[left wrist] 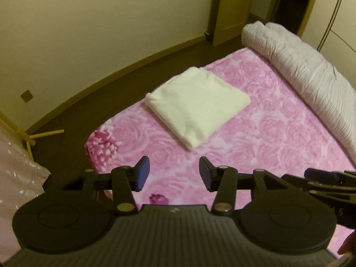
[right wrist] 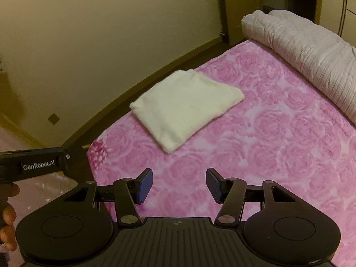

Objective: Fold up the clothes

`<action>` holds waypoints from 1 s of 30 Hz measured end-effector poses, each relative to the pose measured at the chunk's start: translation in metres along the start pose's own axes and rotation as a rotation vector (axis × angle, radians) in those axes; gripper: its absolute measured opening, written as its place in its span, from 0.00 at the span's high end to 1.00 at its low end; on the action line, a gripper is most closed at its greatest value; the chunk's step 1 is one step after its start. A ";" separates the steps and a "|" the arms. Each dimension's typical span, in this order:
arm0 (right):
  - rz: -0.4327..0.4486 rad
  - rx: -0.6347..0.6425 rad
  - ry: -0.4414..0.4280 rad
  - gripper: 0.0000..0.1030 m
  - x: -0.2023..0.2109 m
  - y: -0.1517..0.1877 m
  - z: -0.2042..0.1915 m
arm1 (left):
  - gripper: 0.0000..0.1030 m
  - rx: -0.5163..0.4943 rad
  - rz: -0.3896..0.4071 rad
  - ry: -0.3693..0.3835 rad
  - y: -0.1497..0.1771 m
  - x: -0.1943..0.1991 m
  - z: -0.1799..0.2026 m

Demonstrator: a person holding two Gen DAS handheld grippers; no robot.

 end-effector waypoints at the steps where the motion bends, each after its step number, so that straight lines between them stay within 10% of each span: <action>1: -0.001 0.006 -0.009 0.44 0.005 0.003 0.002 | 0.56 0.009 0.004 0.002 0.004 0.007 0.004; 16: 0.024 0.077 -0.114 0.26 0.065 0.037 0.021 | 0.56 0.052 0.058 -0.005 0.058 0.068 0.044; 30: -0.048 0.095 -0.068 0.21 0.036 0.032 0.043 | 0.53 0.090 -0.075 -0.057 0.071 0.021 0.041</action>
Point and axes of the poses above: each gripper's, at about its wrist camera, not at the fingertips, and x roughly against the way its jaws point, z to its right, y to its underside, the point moved 10 cm from there along -x, roughly the way its jaws point, and after that the axes turned 1 degree about x, right-handed, at the moved point
